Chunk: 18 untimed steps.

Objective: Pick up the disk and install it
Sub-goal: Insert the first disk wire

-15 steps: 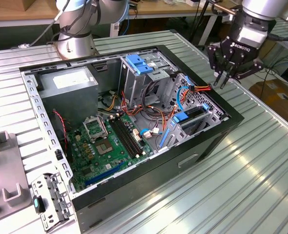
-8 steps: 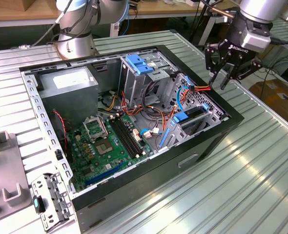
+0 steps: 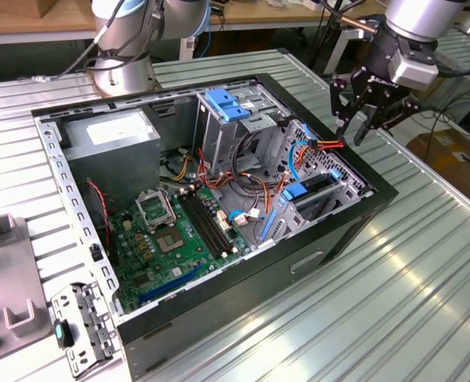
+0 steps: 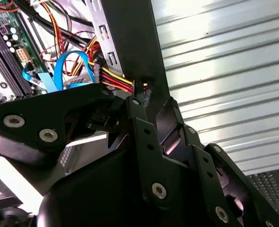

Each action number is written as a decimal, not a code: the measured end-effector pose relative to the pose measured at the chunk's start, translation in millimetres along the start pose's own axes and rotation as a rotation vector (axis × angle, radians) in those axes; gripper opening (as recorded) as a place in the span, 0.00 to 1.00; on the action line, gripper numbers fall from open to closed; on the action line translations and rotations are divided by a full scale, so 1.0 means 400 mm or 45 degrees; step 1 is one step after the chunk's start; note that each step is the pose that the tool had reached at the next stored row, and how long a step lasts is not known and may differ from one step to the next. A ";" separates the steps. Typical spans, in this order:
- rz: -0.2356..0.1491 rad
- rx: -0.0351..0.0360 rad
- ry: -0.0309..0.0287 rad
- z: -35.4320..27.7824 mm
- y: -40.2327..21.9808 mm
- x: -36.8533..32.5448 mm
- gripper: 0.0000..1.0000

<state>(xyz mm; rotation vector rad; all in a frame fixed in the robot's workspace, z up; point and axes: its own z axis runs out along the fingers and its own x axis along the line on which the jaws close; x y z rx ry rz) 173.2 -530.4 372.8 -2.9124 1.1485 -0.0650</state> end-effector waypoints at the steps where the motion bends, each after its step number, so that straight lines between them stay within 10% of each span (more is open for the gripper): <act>1: -0.024 0.0009 -0.0006 0.002 0.000 0.000 0.39; 7: -0.162 0.0094 -0.0073 0.017 0.000 -0.001 0.39; 18: -0.170 0.0079 -0.0056 -0.006 0.000 -0.002 0.17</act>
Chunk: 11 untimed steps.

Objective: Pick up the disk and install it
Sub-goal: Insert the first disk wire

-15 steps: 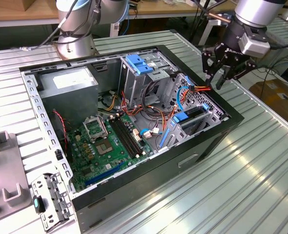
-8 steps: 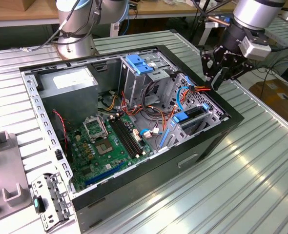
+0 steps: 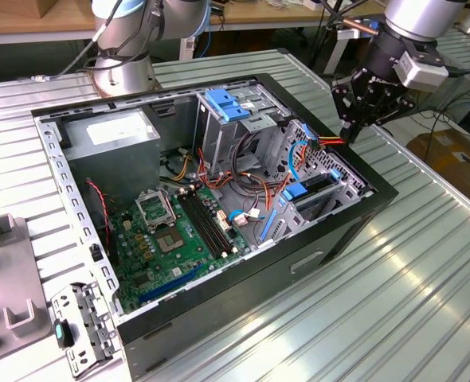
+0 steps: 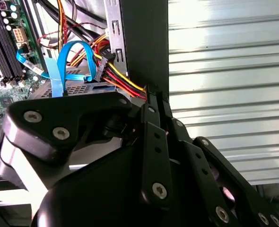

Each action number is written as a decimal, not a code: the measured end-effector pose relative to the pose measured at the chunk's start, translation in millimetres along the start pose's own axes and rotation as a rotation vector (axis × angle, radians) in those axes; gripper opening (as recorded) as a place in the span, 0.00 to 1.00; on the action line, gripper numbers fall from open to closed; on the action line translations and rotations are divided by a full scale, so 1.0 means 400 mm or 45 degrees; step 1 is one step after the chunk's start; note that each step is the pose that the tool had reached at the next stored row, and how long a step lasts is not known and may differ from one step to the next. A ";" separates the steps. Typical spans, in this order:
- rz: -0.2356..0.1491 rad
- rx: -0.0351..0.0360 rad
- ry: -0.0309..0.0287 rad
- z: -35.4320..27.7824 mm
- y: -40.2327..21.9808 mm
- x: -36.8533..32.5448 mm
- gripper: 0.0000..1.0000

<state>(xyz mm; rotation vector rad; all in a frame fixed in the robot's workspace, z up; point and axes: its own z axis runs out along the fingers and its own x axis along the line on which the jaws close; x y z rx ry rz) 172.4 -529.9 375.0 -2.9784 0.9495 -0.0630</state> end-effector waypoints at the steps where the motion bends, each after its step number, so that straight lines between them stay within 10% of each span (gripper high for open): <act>1: 0.000 -0.0001 0.0002 0.000 0.002 -0.002 0.17; 11: 0.050 -0.0018 0.0014 -0.001 0.035 -0.050 0.17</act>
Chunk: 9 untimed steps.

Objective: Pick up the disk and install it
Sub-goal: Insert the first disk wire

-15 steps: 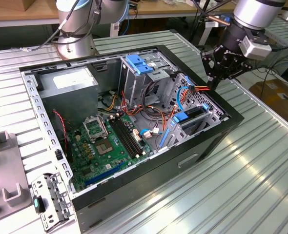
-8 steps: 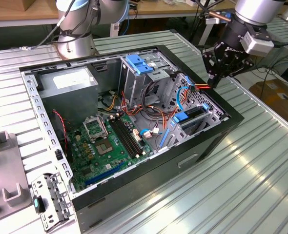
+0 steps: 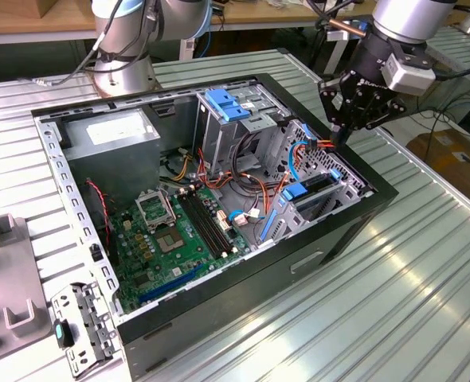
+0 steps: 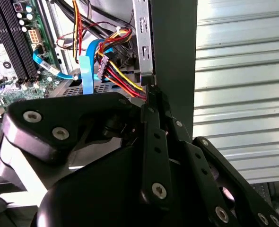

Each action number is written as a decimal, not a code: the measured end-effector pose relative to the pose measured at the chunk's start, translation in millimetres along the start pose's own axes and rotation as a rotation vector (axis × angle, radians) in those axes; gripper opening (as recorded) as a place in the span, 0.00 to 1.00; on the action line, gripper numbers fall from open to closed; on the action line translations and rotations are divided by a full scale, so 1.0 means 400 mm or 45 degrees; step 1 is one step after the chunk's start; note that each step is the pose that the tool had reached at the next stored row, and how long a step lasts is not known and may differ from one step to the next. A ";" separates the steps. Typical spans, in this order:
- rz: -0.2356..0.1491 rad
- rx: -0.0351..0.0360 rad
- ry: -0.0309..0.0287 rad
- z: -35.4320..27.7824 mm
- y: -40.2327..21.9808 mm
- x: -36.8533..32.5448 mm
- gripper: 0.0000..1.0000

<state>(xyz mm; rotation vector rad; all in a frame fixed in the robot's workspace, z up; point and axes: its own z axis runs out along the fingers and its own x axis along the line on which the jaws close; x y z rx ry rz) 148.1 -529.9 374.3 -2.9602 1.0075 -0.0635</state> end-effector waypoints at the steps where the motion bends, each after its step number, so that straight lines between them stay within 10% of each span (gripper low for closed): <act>1: 0.006 -0.0002 0.0001 0.000 0.001 -0.001 0.17; 9: 0.099 -0.0034 0.0026 0.003 0.002 -0.003 0.17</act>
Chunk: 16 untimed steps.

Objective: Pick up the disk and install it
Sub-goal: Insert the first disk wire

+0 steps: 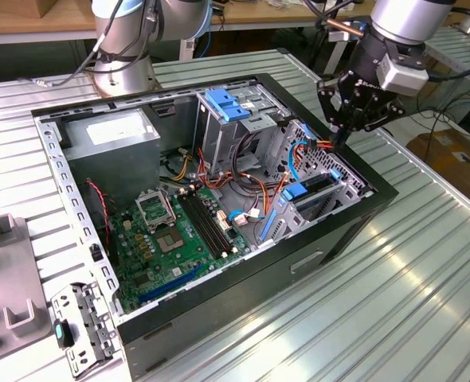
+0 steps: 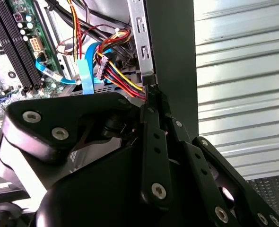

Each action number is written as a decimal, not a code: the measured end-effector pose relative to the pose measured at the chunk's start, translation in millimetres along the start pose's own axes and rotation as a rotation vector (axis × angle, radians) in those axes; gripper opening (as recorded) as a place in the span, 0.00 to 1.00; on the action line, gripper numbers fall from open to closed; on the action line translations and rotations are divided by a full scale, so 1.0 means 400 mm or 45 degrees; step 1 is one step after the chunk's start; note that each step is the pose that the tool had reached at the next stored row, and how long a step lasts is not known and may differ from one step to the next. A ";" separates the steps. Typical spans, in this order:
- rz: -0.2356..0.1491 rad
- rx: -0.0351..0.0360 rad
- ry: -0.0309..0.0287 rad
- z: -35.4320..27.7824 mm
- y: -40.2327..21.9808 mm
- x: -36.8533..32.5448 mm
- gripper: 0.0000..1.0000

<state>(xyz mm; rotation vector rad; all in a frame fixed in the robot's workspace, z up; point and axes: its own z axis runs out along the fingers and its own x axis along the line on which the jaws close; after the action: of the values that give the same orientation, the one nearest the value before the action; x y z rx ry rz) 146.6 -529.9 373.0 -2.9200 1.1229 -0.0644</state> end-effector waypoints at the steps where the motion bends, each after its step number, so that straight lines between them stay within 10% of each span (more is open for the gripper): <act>1: 0.019 -0.0007 0.0005 0.000 0.000 0.000 0.17; 16: 0.070 -0.0024 0.0018 0.001 0.003 -0.003 0.17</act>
<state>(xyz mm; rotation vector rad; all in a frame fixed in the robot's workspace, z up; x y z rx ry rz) 145.1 -529.9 372.5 -2.8889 1.2037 -0.0649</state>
